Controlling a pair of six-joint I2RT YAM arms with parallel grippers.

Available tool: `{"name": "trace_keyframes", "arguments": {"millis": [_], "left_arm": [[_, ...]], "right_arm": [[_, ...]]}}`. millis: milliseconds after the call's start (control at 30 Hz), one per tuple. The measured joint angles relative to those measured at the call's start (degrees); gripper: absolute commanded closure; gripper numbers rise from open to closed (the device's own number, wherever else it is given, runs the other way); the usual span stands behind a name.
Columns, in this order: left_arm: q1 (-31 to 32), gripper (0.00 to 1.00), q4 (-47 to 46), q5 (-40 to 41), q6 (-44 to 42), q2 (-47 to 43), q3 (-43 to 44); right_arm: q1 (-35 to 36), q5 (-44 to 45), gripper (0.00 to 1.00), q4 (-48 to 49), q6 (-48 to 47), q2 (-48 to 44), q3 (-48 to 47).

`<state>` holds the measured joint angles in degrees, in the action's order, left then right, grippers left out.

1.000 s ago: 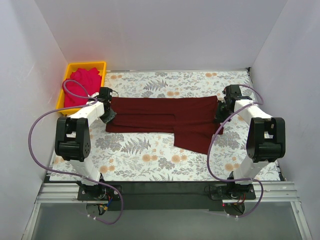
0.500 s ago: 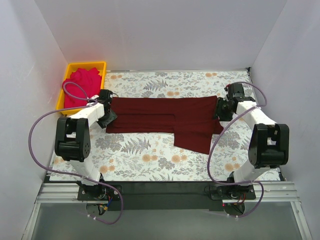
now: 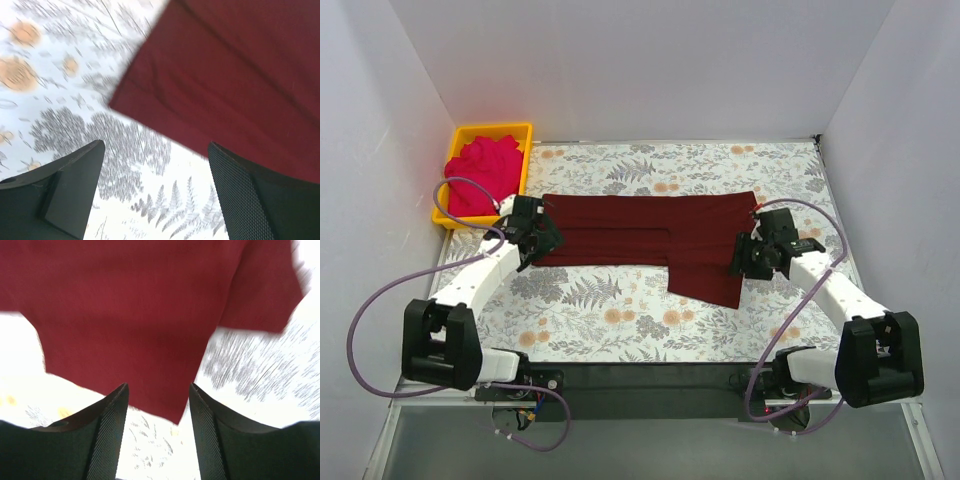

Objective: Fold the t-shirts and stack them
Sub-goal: Fold the tshirt

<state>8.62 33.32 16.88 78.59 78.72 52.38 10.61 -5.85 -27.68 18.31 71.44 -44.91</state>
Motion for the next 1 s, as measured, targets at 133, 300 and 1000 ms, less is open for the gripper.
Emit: {"name": "trace_keyframes", "arguments": {"millis": [133,300,1000], "left_arm": [[6.29,0.17,0.02,-1.75,-1.51,-4.50,-4.92],[8.66,0.16,-0.98,-2.71,-2.84,-8.52,-9.29],[8.61,0.17,-3.45,-0.50,-4.26,-11.15,-11.41]], "right_arm": [[4.24,2.03,0.49,-0.90,1.75,-2.14,6.36],[7.82,5.79,0.52,-1.25,4.13,-2.82,10.05],[15.19,13.66,0.99,-0.20,8.33,2.54,8.61]]}}
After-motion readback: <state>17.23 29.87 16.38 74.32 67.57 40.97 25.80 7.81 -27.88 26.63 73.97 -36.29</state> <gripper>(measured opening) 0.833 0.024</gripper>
